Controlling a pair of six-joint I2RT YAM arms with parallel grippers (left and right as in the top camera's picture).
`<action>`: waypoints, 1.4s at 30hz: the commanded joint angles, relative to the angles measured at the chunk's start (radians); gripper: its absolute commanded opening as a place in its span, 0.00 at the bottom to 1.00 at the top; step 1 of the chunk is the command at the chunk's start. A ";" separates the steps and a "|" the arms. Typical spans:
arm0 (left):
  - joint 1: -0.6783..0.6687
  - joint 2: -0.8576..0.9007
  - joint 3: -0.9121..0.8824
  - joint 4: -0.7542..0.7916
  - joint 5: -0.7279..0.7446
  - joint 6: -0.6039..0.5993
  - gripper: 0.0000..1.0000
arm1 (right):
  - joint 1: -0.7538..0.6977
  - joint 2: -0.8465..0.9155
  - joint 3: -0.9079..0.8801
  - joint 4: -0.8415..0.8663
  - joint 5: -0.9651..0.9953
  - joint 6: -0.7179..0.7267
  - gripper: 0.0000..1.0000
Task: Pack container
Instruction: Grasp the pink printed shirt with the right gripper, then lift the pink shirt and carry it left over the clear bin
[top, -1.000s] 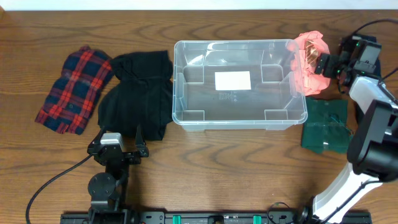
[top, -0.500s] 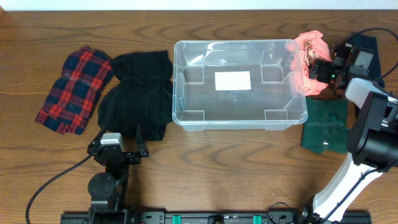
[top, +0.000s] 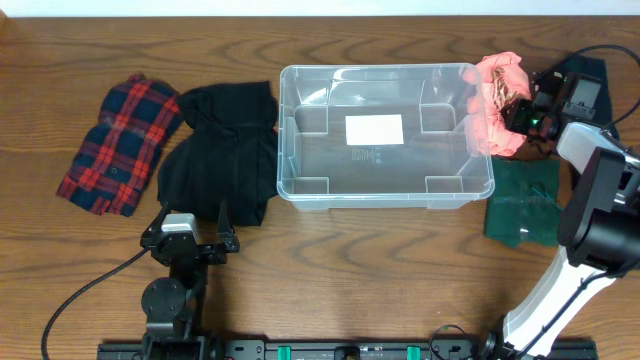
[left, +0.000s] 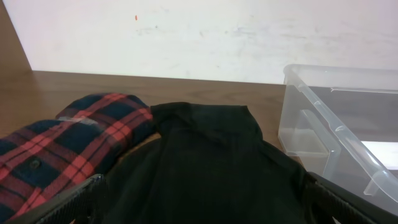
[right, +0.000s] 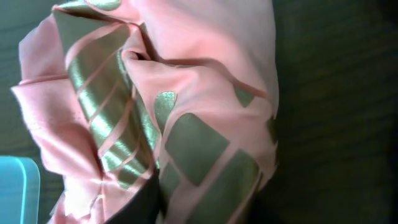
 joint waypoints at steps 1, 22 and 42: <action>-0.006 -0.005 -0.021 -0.033 -0.024 -0.016 0.98 | -0.026 -0.020 -0.020 -0.030 0.037 -0.012 0.11; -0.006 -0.005 -0.021 -0.033 -0.024 -0.016 0.98 | 0.130 -0.660 -0.018 -0.085 0.022 0.121 0.01; -0.006 -0.005 -0.021 -0.033 -0.024 -0.016 0.98 | 0.717 -0.504 -0.021 -0.055 0.218 0.576 0.01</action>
